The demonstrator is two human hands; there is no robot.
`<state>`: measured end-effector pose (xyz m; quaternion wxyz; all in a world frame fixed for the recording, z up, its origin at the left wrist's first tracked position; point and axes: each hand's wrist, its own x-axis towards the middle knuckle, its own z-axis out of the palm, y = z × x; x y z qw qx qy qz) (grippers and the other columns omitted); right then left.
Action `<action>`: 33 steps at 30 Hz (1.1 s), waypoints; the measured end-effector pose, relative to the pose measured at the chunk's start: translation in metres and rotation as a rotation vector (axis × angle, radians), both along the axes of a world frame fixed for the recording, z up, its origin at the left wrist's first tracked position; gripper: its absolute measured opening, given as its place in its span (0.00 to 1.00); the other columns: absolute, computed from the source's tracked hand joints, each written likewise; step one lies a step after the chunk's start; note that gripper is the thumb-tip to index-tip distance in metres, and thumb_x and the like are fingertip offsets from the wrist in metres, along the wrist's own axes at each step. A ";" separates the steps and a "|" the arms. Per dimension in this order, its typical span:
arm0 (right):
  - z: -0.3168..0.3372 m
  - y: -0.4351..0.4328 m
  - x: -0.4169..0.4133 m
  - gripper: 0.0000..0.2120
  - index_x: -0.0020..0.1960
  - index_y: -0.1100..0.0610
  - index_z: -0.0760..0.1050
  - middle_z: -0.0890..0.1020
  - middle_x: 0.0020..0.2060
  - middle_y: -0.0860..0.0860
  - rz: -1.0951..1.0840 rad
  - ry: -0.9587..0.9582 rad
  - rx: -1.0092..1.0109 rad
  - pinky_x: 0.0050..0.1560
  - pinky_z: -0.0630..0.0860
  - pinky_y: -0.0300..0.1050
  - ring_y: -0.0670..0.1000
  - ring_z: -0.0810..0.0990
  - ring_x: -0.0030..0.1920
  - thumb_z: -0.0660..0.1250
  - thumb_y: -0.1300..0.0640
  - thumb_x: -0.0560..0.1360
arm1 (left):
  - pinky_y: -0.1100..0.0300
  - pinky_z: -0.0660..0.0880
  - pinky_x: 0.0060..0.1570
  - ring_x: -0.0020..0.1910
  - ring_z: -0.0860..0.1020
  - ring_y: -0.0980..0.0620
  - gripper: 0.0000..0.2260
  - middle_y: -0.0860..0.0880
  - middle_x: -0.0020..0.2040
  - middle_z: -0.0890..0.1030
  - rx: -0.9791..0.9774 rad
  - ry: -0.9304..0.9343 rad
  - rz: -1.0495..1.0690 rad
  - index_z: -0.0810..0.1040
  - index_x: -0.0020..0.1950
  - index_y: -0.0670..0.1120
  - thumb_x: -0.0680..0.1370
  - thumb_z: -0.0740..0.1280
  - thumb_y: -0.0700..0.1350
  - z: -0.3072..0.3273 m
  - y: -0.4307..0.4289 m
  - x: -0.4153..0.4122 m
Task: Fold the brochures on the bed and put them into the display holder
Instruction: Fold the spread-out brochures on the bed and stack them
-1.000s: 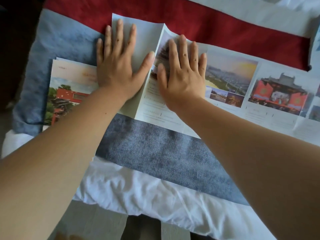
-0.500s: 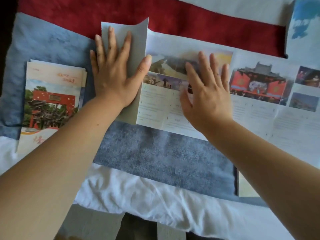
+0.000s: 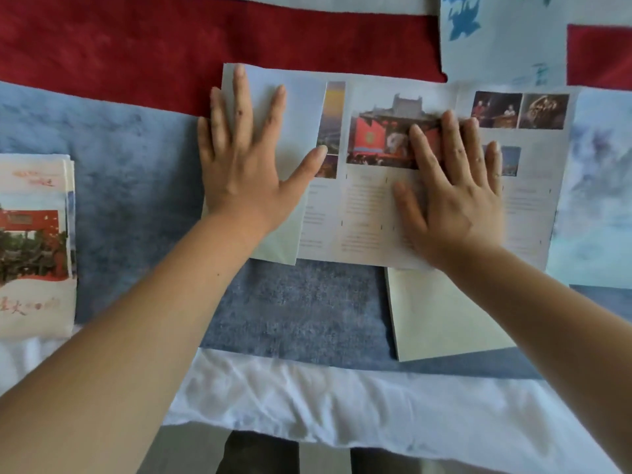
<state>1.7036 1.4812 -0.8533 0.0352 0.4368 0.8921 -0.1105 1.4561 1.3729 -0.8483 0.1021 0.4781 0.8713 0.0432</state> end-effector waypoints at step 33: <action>0.002 -0.077 -0.002 0.32 0.85 0.46 0.52 0.47 0.84 0.59 0.314 0.056 -0.033 0.82 0.45 0.61 0.61 0.43 0.84 0.49 0.35 0.84 | 0.33 0.42 0.78 0.82 0.39 0.36 0.38 0.50 0.84 0.39 -0.200 0.111 0.079 0.41 0.84 0.58 0.78 0.44 0.74 -0.007 -0.139 -0.023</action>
